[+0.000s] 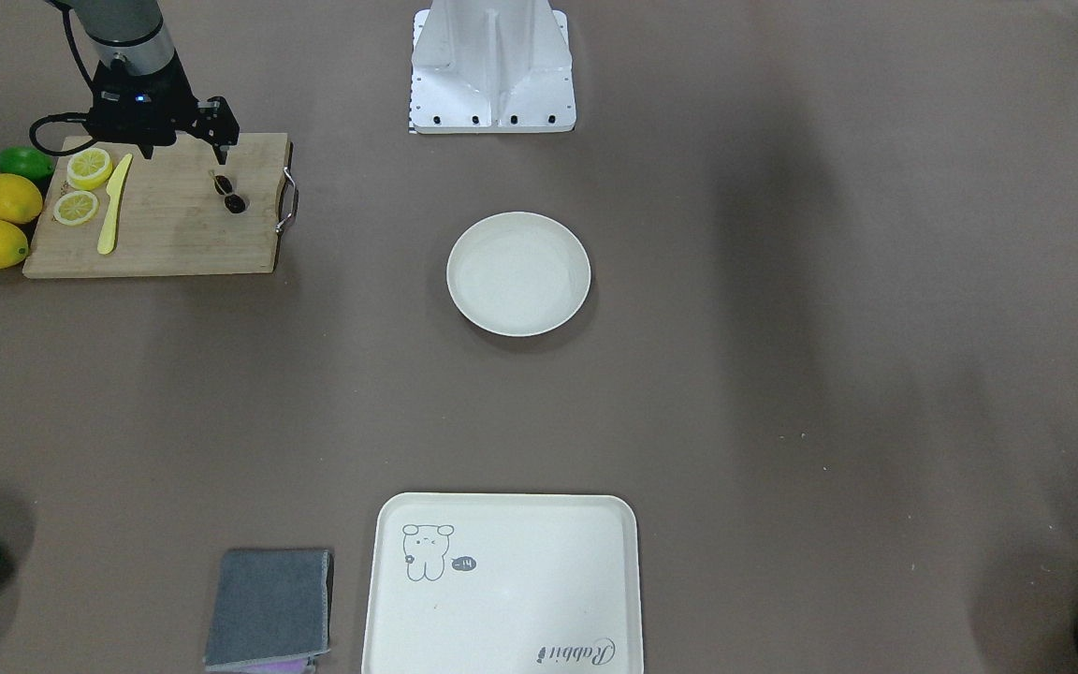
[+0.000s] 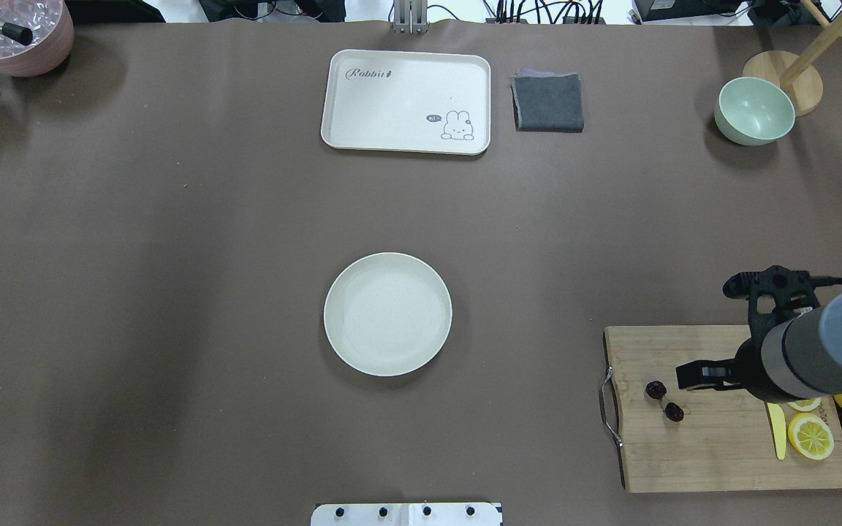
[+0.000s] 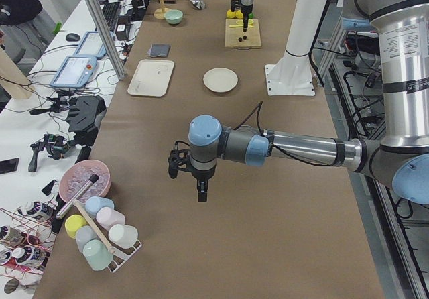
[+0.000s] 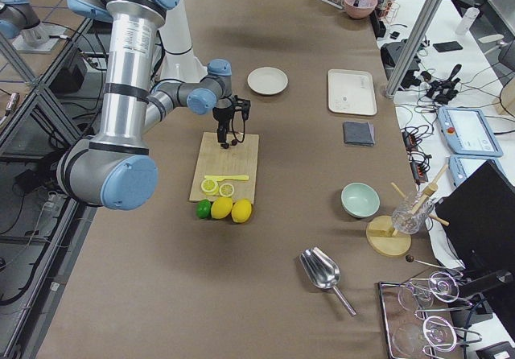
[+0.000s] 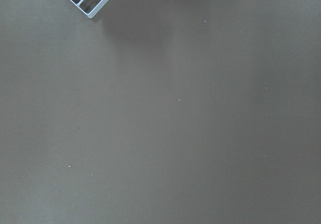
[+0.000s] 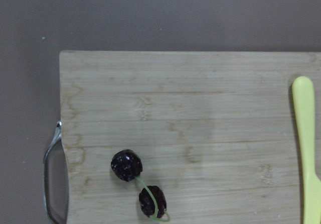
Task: Place red cherry on plate
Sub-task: 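Lower the right gripper and grasp the pair of cherries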
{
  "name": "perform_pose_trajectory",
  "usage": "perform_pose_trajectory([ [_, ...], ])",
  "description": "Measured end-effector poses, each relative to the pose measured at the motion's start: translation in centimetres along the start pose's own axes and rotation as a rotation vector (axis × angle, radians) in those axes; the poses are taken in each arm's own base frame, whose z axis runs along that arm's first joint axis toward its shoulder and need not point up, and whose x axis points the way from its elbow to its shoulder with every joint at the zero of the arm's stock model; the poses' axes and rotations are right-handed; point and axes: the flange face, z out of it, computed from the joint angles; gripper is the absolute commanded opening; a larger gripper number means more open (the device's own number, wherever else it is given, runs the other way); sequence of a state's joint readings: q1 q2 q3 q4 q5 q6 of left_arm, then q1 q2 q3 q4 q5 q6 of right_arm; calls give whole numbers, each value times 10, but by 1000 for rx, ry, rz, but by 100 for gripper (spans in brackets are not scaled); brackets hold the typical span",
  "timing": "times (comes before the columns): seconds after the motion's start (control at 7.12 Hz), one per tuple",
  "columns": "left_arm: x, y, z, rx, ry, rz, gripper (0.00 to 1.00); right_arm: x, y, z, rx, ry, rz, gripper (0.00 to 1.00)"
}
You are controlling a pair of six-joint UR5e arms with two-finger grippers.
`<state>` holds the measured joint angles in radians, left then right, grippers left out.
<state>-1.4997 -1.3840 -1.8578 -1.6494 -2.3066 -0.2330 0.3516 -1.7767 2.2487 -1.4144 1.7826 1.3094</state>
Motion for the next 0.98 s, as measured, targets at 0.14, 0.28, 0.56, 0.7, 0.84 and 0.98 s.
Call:
perform_pose_trajectory([
  [0.14, -1, 0, 1, -1, -1, -3, 97, -3, 8, 16, 1, -11, 1, 95],
  [0.28, -2, 0, 1, -2, -2, -5, 97, -4, 14, 29, 8, -10, -3, 87],
  [0.56, -3, 1, 1, -1, -5, -8, 97, -8, 19, 38, 18, -14, -6, 60],
  [0.7, -3, 0, 2, 0, -12, -8, 97, -9, 20, 39, 17, -15, -8, 48],
  [0.84, -3, 0, 1, 2, -19, -8, 97, -10, 20, 40, 16, -20, -10, 48],
  [0.98, -3, -1, 1, 4, -23, -7, 97, -11, 20, 42, 15, -30, -13, 47],
])
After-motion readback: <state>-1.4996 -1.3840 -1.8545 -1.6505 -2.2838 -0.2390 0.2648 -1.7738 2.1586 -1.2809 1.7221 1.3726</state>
